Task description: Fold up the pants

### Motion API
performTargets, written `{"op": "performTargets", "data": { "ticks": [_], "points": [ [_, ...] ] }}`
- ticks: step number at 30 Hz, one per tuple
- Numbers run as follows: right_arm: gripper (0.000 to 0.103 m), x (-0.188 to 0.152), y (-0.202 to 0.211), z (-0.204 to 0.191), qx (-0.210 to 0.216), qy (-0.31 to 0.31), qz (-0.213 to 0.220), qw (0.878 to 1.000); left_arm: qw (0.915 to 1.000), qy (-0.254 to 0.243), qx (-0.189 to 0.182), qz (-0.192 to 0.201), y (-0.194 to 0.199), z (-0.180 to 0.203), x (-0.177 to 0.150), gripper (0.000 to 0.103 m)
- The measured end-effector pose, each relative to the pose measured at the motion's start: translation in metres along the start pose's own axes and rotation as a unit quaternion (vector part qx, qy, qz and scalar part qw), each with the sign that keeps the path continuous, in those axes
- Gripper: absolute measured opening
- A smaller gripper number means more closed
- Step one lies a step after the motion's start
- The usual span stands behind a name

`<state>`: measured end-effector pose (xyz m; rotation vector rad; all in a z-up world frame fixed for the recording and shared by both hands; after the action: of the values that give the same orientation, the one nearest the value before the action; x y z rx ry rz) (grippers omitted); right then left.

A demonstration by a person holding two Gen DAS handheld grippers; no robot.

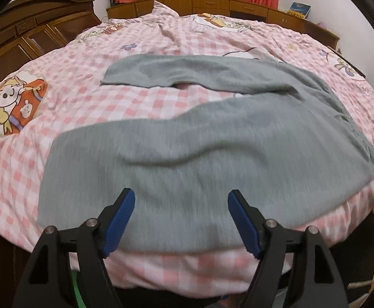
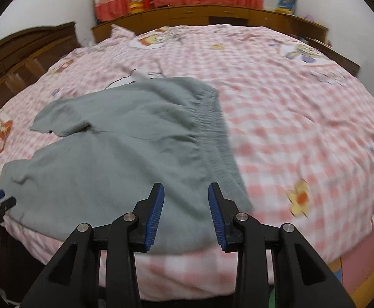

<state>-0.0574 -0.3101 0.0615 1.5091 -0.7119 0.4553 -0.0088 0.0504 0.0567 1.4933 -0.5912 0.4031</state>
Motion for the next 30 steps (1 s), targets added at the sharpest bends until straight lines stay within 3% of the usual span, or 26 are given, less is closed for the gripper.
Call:
{"op": "performTargets", "data": {
  "ticks": [6, 14, 22, 30],
  "points": [
    [0.038, 0.036, -0.024, -0.014, 0.005, 0.035, -0.01, 0.999, 0.9998, 0.017, 0.007, -0.012, -0.023, -0.021, 0.045, 0.079],
    [0.044, 0.09, -0.079, -0.014, -0.024, 0.079, -0.035, 0.996, 0.996, 0.085, 0.004, -0.028, -0.068, -0.081, 0.127, 0.079],
    [0.044, 0.137, -0.149, 0.001, -0.035, 0.079, -0.072, 0.994, 0.9931, 0.103, 0.038, -0.042, -0.134, -0.129, 0.195, 0.079],
    [0.044, 0.17, -0.203, 0.005, -0.036, 0.064, -0.092, 0.993, 0.9898, 0.124, 0.046, -0.053, -0.201, -0.16, 0.245, 0.079]
  ]
}}
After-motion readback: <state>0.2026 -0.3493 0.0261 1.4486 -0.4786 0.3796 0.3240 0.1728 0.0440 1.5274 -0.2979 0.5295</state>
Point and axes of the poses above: each gripper's, at about its wrist camera, not at the fingertips, and y roughly against the way its jaws point, z to its right, x to its top, the point moved 1 cm from there along -y, roughly the way its jaws point, and after that the axes turned 2 degrees about -x, right-handed, at the moved point
